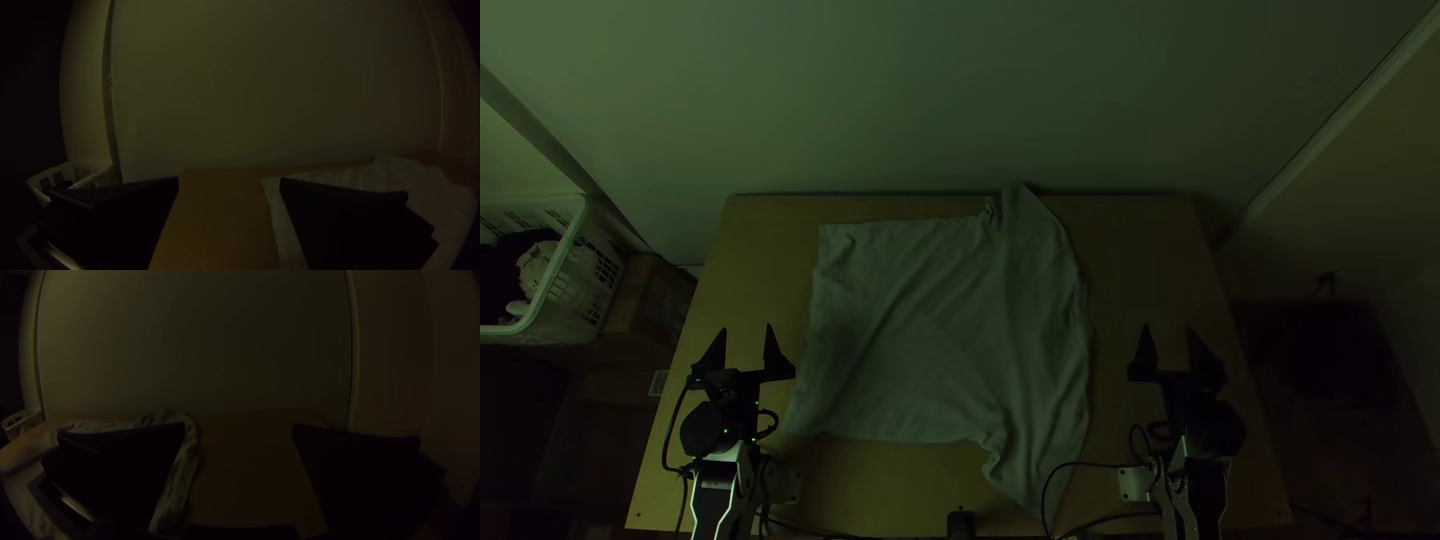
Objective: Fold the t-shirt
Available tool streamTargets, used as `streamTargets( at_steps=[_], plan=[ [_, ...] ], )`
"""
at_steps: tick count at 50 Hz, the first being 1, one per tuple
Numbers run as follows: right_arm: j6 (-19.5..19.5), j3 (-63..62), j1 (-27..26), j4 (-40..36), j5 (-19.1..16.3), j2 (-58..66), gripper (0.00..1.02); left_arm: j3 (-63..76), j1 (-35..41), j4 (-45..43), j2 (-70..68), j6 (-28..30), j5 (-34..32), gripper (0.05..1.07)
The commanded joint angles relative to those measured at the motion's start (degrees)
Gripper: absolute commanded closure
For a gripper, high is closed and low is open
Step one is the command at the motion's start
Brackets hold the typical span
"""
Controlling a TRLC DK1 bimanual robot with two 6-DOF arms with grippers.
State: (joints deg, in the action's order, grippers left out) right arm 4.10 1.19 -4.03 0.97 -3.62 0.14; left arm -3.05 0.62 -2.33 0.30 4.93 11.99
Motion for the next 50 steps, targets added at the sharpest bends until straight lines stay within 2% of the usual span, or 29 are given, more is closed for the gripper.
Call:
streamTargets(
  at_steps=[1, 18, 25, 31, 44, 46, 49, 50],
  plan=[
    [0.65, -0.75, 0.08, -0.97, 0.37, -0.32, 0.04, 2.35, -0.10, 0.39, -0.30, -0.53, -0.21, 0.10],
    [0.65, -0.75, 0.08, -0.97, 0.37, -0.32, 0.04, 2.35, -0.01, 0.39, -0.38, -0.53, -0.21, 0.10],
    [0.82, -0.75, 2.36, -0.97, 0.37, -0.32, 0.04, 2.35, -0.10, 0.39, -0.38, -0.53, -0.21, 0.10],
    [0.82, -0.75, 2.27, -0.97, 0.37, -0.32, 0.04, 2.35, -0.10, 0.39, -0.38, -0.53, -0.21, 0.10],
    [0.82, -0.75, 2.27, -0.97, 0.37, -0.32, 0.04, 3.14, 0.96, 0.13, -0.38, -3.35, -1.18, 0.10],
    [2.23, -0.75, 2.63, -0.97, 0.28, -0.23, 0.04, 3.14, 0.96, 0.13, -0.38, -3.52, -1.18, 0.10],
    [7.85, -0.75, 4.21, -0.97, 0.37, -0.32, 0.04, 3.14, 0.70, 0.13, -0.38, -3.52, -1.18, 0.10],
    [7.94, -0.75, 4.65, -0.97, 0.37, -0.32, 0.04, 3.14, 0.61, 0.13, -0.38, -3.52, -1.18, 0.10]
  ],
)
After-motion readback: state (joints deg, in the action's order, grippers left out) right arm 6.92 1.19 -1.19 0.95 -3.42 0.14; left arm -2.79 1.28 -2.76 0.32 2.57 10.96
